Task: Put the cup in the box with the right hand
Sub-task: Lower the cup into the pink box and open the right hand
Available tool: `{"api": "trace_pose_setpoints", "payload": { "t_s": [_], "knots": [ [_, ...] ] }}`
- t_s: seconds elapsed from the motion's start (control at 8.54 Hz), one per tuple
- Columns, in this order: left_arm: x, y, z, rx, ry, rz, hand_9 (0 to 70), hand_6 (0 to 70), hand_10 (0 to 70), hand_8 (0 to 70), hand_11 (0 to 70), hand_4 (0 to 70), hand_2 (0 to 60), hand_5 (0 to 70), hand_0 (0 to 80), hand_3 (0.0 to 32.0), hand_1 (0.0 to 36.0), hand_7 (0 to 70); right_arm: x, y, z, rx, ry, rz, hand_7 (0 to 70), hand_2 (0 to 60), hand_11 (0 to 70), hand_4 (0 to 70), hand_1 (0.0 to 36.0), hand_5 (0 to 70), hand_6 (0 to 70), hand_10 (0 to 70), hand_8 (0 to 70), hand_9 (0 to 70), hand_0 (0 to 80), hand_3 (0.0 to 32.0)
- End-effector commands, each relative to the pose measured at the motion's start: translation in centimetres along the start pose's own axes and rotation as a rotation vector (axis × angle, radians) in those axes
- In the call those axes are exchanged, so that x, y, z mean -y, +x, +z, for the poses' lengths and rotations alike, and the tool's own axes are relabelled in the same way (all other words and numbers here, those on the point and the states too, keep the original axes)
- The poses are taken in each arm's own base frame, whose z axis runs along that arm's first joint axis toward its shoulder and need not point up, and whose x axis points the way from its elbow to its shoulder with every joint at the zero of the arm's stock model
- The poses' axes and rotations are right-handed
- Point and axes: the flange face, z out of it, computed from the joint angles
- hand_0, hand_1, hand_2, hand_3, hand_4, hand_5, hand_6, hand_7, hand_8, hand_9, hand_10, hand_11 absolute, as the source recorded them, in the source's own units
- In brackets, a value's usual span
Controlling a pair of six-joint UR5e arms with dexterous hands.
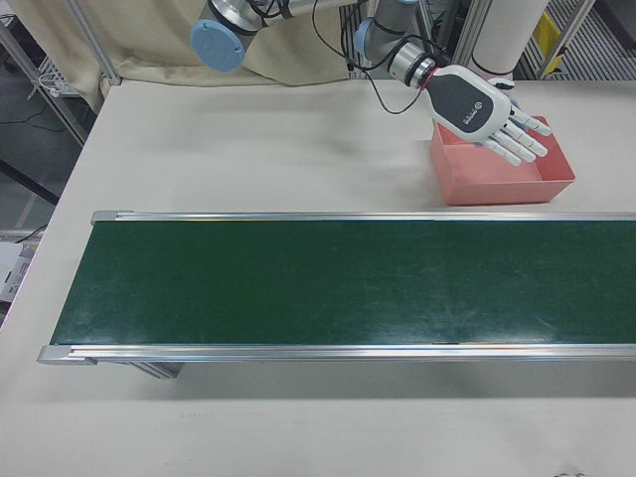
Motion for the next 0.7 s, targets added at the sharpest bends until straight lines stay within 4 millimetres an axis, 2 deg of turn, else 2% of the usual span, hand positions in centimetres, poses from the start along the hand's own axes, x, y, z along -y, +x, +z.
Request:
{"api": "trace_pose_setpoints", "payload": {
  "t_s": [0.0, 0.23, 0.35, 0.47, 0.59],
  "knots": [
    [0.1, -0.1, 0.0, 0.001, 0.001, 0.0, 0.0, 0.0, 0.0, 0.0, 0.0, 0.0, 0.0, 0.0, 0.0, 0.0, 0.0, 0.0, -0.2, 0.3, 0.0, -0.004, -0.005, 0.004, 9.4, 20.2, 0.0, 0.0, 20.3, 4.6, 3.0, 0.0, 0.0, 0.5, 47.6, 0.0],
    [0.1, 0.0, 0.0, 0.0, 0.001, 0.0, 0.0, 0.0, 0.0, 0.0, 0.0, 0.0, 0.0, 0.0, 0.0, 0.0, 0.0, 0.0, -0.3, 0.2, 0.0, -0.003, -0.006, 0.006, 11.3, 19.4, 0.0, 0.0, 19.4, 4.5, 3.3, 0.0, 0.0, 0.9, 47.2, 0.0],
    [0.0, 0.0, 0.0, 0.0, 0.0, 0.0, 0.0, 0.0, 0.0, 0.0, 0.0, 0.0, 0.0, 0.0, 0.0, 0.0, 0.0, 0.0, 0.0, -0.4, -0.1, 0.007, -0.001, 0.01, 15.6, 22.3, 0.0, 0.0, 20.0, 4.6, 4.3, 0.0, 0.0, 2.5, 47.2, 0.0],
    [0.1, 0.0, 0.0, 0.0, 0.001, 0.0, 0.0, 0.0, 0.0, 0.0, 0.0, 0.0, 0.0, 0.0, 0.0, 0.0, 0.0, 0.0, 2.3, -3.5, 0.2, 0.068, 0.038, -0.018, 63.8, 28.2, 10.8, 0.0, 19.4, 7.1, 15.2, 6.2, 17.6, 35.2, 46.5, 0.0],
    [0.1, 0.0, 0.0, 0.0, 0.001, 0.0, 0.0, 0.0, 0.0, 0.0, 0.0, 0.0, 0.0, 0.0, 0.0, 0.0, 0.0, 0.0, 4.9, -7.8, -0.8, 0.139, 0.079, -0.051, 70.0, 28.3, 18.8, 0.0, 17.8, 8.3, 20.0, 11.9, 29.6, 52.5, 46.0, 0.0]
  ]
}}
